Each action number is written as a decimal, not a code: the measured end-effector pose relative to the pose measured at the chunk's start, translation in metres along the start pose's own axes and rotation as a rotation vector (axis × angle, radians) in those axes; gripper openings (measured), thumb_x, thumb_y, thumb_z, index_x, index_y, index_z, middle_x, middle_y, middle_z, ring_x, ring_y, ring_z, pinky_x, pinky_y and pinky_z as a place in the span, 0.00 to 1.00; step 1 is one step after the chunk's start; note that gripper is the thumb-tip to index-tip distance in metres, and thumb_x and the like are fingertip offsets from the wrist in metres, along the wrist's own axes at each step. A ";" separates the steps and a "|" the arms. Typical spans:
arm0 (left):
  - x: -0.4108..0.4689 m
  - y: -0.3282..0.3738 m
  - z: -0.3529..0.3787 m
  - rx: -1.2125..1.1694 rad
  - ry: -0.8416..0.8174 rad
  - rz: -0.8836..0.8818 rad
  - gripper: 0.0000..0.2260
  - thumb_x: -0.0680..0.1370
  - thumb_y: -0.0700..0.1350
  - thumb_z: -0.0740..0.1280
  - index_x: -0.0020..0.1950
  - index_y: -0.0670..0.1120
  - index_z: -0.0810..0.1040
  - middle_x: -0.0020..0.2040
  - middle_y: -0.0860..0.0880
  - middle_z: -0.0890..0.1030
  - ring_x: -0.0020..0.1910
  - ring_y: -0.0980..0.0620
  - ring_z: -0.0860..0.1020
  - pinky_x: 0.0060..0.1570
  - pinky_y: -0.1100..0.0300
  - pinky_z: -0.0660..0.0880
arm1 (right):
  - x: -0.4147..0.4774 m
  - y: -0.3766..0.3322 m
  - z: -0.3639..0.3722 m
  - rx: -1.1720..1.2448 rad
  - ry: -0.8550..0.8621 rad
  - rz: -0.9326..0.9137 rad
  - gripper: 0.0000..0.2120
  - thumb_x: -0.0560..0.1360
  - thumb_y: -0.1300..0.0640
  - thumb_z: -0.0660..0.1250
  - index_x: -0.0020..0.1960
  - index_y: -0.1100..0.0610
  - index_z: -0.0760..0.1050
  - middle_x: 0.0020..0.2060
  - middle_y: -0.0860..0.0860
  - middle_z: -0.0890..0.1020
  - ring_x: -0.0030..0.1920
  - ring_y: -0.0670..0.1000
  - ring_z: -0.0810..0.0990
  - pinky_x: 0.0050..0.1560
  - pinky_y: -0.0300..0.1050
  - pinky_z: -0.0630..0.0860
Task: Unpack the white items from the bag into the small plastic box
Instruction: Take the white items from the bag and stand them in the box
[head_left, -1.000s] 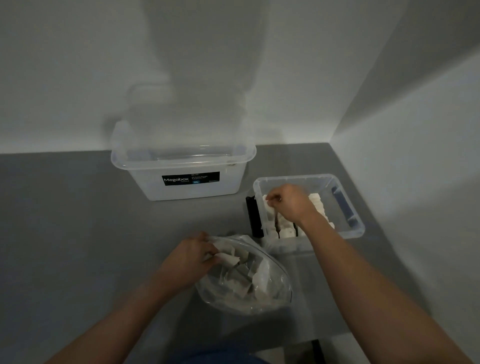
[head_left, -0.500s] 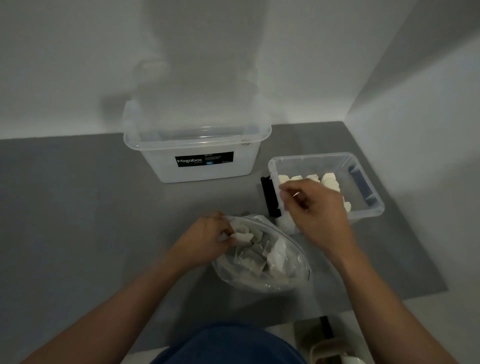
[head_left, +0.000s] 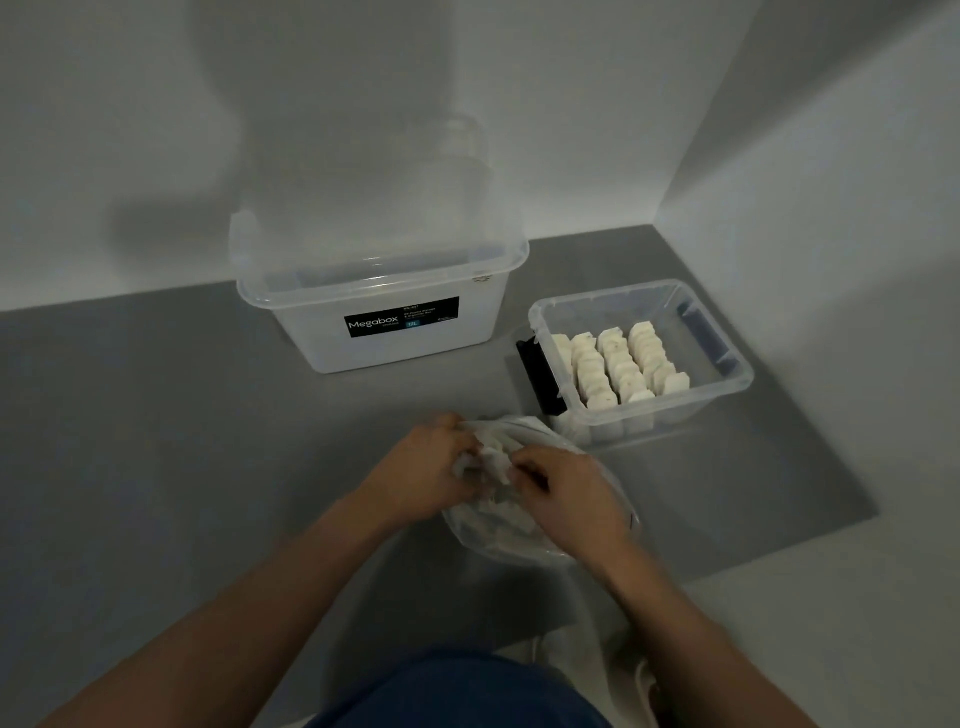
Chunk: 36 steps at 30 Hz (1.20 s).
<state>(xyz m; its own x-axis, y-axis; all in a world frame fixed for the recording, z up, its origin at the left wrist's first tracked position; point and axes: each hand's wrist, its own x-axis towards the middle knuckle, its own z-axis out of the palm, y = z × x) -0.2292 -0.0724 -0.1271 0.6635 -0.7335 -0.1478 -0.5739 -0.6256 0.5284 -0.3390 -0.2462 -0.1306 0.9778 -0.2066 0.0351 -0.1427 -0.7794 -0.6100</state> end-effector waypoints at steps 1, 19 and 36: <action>0.000 -0.001 0.000 -0.012 -0.008 -0.005 0.17 0.70 0.58 0.74 0.56 0.54 0.83 0.52 0.52 0.75 0.47 0.52 0.78 0.48 0.59 0.74 | -0.001 0.002 0.000 0.082 0.009 0.049 0.04 0.78 0.52 0.70 0.50 0.46 0.84 0.42 0.39 0.85 0.40 0.35 0.79 0.45 0.26 0.72; 0.002 0.006 0.001 -0.078 0.075 -0.015 0.12 0.71 0.54 0.75 0.52 0.50 0.86 0.53 0.50 0.79 0.46 0.51 0.80 0.47 0.63 0.74 | 0.004 -0.008 -0.030 0.093 0.028 -0.053 0.06 0.78 0.54 0.71 0.54 0.50 0.84 0.44 0.42 0.86 0.42 0.40 0.83 0.46 0.37 0.80; 0.000 0.005 0.006 -0.341 0.228 -0.386 0.34 0.53 0.69 0.66 0.54 0.56 0.84 0.51 0.55 0.83 0.46 0.58 0.81 0.53 0.60 0.76 | 0.130 0.046 -0.114 -0.064 0.012 0.028 0.07 0.80 0.52 0.68 0.53 0.52 0.85 0.46 0.45 0.85 0.46 0.45 0.81 0.49 0.39 0.75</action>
<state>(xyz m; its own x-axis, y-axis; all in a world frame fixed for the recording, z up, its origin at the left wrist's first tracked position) -0.2351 -0.0774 -0.1293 0.9033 -0.3687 -0.2192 -0.1065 -0.6878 0.7180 -0.2363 -0.3761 -0.0635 0.9715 -0.2352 0.0287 -0.1794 -0.8093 -0.5594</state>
